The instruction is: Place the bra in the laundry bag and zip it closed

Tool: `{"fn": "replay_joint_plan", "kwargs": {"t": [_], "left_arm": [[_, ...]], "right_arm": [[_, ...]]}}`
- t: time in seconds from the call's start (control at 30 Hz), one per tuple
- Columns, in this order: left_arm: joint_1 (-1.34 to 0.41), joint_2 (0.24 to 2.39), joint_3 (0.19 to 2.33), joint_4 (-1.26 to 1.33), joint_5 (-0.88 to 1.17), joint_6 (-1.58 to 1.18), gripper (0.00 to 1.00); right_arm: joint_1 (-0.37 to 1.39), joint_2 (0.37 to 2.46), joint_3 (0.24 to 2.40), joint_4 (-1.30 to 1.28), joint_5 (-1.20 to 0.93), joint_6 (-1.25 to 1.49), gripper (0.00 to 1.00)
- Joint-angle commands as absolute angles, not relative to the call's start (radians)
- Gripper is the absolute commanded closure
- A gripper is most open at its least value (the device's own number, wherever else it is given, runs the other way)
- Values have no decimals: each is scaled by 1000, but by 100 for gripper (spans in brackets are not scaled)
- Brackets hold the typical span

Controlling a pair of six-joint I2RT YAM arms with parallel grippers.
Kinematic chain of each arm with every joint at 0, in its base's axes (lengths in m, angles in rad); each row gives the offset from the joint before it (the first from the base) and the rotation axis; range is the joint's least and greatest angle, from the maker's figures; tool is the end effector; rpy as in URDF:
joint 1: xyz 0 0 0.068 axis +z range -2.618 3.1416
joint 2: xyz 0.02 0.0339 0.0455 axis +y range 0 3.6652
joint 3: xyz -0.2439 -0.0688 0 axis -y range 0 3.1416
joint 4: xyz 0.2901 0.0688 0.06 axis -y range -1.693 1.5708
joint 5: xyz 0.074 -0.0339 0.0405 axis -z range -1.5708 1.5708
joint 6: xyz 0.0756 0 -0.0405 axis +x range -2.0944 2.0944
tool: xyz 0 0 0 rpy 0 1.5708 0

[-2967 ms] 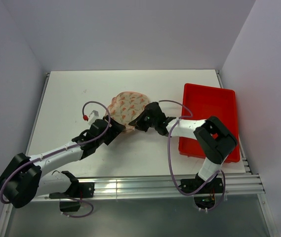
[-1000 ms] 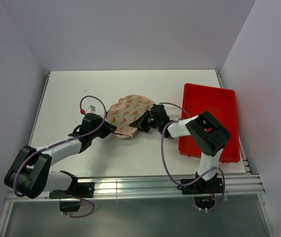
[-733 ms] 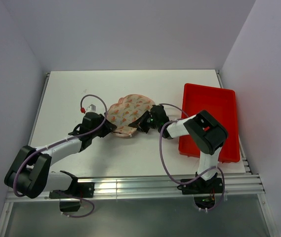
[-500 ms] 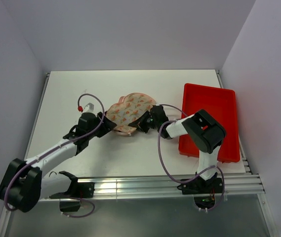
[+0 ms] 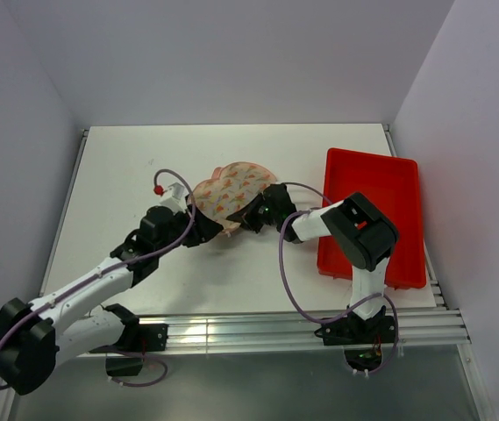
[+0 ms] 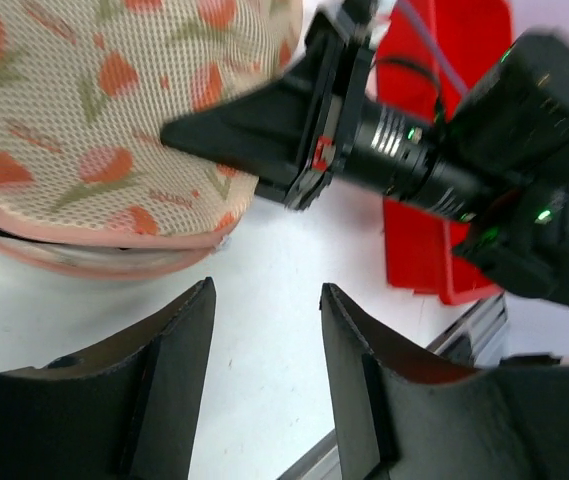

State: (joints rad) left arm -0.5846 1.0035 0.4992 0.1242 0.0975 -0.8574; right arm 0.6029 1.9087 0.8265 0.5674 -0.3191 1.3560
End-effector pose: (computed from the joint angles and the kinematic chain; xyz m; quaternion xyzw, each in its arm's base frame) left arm 0.2549 -0.1775 0.1762 -0.0854 0.8230 -0.4001 0.3941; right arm 0.3299 0.2559 0.0438 0.2392 0.8225 0.4894 0.1634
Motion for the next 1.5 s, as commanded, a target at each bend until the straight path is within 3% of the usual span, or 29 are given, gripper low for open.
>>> {"fn": "replay_joint_plan", "kwargs": {"t": [0.0,0.53,1.47], "left_arm": [[-610,1080,512,211,159,-807,48],[-690,1305,480,437,189,-756,47],[-716,1396,449,577,103,-735,48]], "right_arm": [[611,1904,861,563,-304,1348,100],[611,1845,879,427,-298,1310,100],[612,1787,979,176,-298,1229,100]]}}
